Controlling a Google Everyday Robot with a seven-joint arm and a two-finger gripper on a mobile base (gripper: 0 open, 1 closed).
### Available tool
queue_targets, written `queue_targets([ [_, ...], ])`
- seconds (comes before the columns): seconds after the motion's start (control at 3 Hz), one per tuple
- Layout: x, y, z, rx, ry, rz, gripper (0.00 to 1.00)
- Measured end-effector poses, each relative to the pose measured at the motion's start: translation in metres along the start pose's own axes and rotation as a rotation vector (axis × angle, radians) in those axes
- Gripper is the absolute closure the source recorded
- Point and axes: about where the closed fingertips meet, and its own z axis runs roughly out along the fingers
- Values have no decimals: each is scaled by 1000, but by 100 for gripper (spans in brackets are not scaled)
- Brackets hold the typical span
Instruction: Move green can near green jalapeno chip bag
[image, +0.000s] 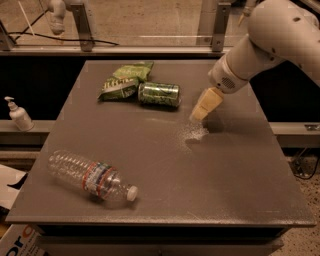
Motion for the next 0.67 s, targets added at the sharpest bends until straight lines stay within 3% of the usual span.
queue_targets([
  [0.33,17,3,-18,-60,-132,55,0],
  [0.67,17,5,-20,-68,-148,66,0],
])
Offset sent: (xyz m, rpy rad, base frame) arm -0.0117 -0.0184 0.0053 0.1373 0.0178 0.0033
